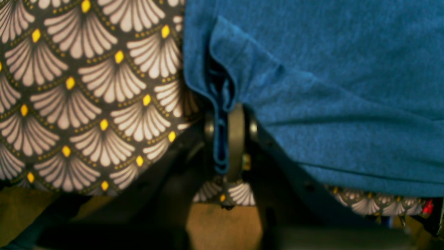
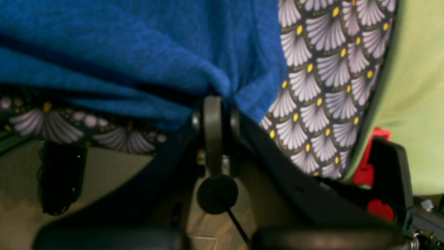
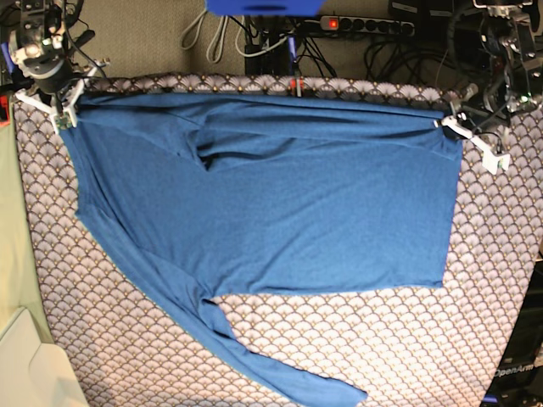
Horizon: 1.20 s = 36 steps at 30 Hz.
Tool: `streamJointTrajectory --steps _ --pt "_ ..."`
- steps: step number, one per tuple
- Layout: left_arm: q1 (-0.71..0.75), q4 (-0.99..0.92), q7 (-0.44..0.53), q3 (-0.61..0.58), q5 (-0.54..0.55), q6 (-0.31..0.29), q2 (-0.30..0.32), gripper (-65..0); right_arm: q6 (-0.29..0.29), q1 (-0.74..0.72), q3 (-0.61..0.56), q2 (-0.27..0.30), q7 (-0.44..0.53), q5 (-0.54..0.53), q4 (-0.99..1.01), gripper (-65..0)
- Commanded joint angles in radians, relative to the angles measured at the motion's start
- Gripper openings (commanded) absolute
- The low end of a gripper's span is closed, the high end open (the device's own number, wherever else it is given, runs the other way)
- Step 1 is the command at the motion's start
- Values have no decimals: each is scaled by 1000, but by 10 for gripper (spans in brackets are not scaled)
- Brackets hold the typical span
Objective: Fold the T-shirt properly
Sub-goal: 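Spread the grippers apart, stretching the hem edge taut, then release the hem and move both grippers toward the shirt's sides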
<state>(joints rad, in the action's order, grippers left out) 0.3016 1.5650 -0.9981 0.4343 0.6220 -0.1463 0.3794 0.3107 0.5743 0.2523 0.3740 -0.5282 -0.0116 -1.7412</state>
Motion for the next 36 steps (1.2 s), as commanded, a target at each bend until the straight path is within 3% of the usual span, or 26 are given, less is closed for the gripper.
streamJointTrajectory --steps 1,4,6,10,14,21,27,36 --pt "-2 10 6 11 -6 6 17 -645 -6 -1 9 13 1 8 -16 -635" --pt "-2 10 6 11 -6 6 17 -635 -6 -3 9 13 0 8 -16 -628" --pt "-2 10 -5 11 -6 6 17 -589 -6 -3 9 13 0 8 -16 -592" --pt "-8 13 -71 11 -4 6 17 -386 -6 0 9 13 0 8 -16 -445" --pt "-5 19 -72 11 -4 6 17 -260 -6 2 12 13 4 8 -16 -350" --pt "-2 22 -78 14 -4 6 19 -251 -6 -4 107 -28 7 8 -16 -325" --pt "11 25 -78 117 3 4 19 -251 -6 -46 190 -51 1 8 -21 -323" --pt "-48 25 -78 188 2 4 19 -249 -5 -145 144 -42 -2 11 -22 -319"
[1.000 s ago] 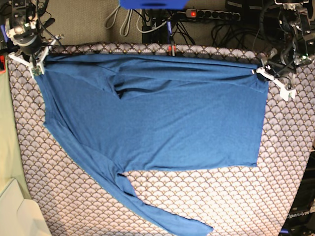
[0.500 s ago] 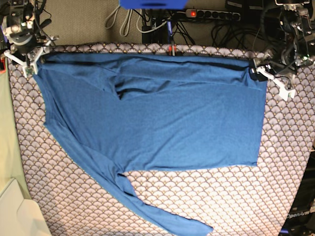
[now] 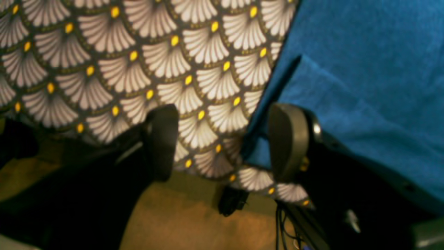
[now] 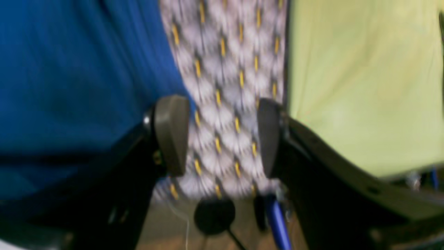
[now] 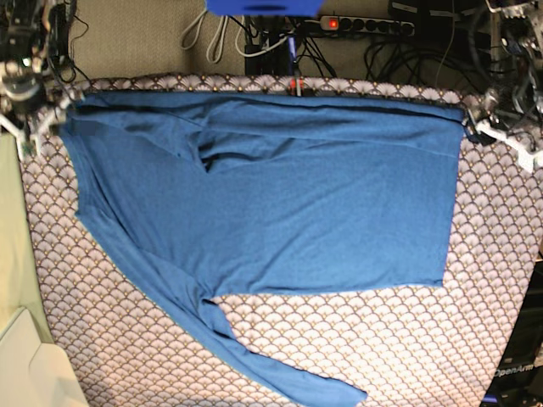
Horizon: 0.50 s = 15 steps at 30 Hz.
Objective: Fold the T-shirt properly
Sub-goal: 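Release the hem and move both grippers toward the shirt's sides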
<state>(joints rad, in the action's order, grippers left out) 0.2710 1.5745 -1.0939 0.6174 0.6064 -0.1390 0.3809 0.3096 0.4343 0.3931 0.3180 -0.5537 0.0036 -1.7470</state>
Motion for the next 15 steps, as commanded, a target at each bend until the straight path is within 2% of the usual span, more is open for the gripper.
streamJointTrajectory --steps 1,3,10,15 --pt "-29 16 18 5 16 -3 17 -249 -3 -21 -12 14 24 -4 -17 -319" --pt "-48 16 18 3 19 -3 13 -249 -3 -64 -47 16 21 -3 -17 -319" --pt "-141 14 28 2 16 -3 11 -249 -3 -271 -184 42 -96 -3 -6 -319" --pt "-256 2 30 0 11 -3 8 -249 -3 -473 -303 43 -153 -3 106 -319"
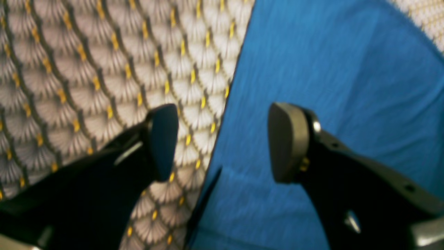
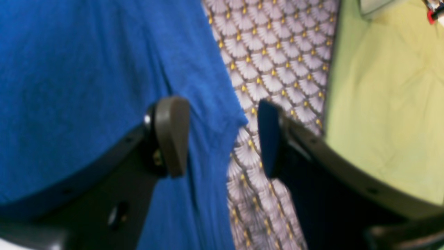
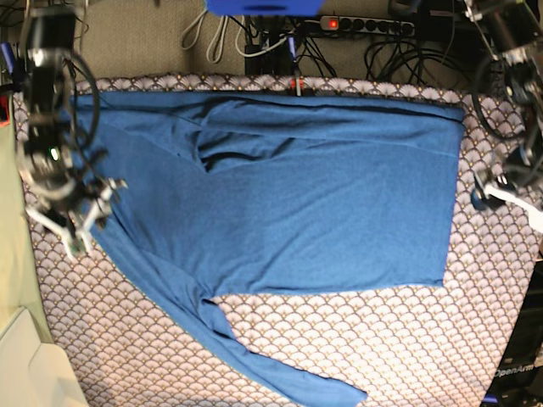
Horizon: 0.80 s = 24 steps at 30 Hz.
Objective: Fold the T-shirt properly
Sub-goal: 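Release the hem and move both grippers toward the shirt's sides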
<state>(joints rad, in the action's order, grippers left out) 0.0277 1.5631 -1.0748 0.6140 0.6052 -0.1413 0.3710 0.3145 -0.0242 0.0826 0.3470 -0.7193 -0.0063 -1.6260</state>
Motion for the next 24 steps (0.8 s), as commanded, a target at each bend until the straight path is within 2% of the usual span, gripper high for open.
streamJointTrajectory --steps 1,4,8,10,16,20,24 --pt "-33 13 12 4 12 -1 18 -250 -8 -55 -10 13 13 7 19 -319" --pt "-113 -5 35 2 12 -1 -8 -250 -8 -178 -86 11 16 7 145 -319" --pt "-179 -109 147 -13 11 -1 -30 -250 -8 -323 -171 5 25 7 309 -319" --pt "-206 -194 221 -81 9 -1 -17 -250 -8 -397 -211 -10 60 7 398 -319" --pt "-306 -413 493 -389 9 1 70 -250 -8 -563 -266 -41 195 7 703 -319" --pt "-424 -582 580 -527 9 1 78 -250 -10 -667 -267 -56 315 7 927 -319" --pt "-503 -735 623 -589 9 1 72 -248 -15 -730 -267 -56 424 7 1082 -319"
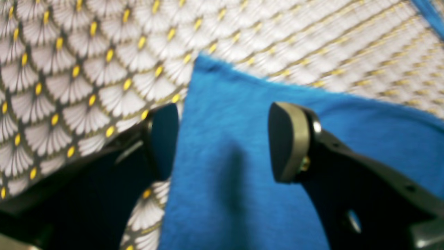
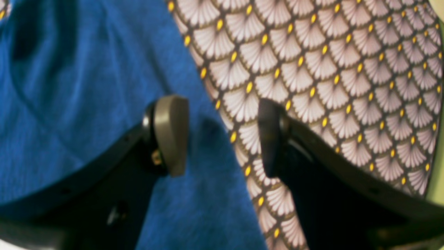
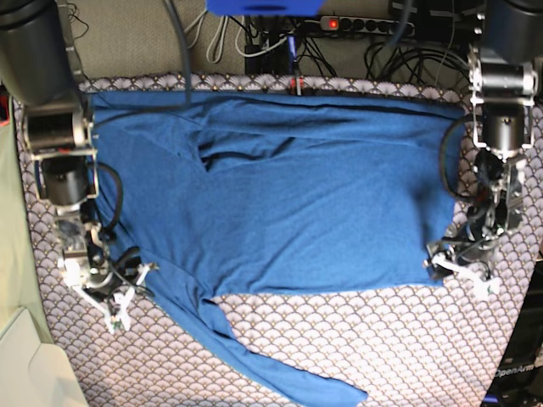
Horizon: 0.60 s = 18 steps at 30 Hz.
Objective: Fold the T-shirt properly
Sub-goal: 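Release the hem and move both grippers toward the shirt's sides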
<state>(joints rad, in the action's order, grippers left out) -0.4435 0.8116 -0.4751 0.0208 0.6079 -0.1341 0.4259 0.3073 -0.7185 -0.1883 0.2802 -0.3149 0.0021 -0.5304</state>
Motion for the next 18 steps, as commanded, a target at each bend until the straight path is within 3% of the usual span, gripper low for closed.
streamJointTrajectory --steps 1,7,18 --pt "-39 -4 32 -6 7 -6 15 -248 -7 -45 3 11 43 -1 11 -319" --pt "-48 -30 63 -48 8 -6 15 -248 -9 -43 8 14 138 -1 68 -301" --pt "-41 -36 63 -45 8 -6 21 -248 -9 73 11 11 139 -6 63 -298"
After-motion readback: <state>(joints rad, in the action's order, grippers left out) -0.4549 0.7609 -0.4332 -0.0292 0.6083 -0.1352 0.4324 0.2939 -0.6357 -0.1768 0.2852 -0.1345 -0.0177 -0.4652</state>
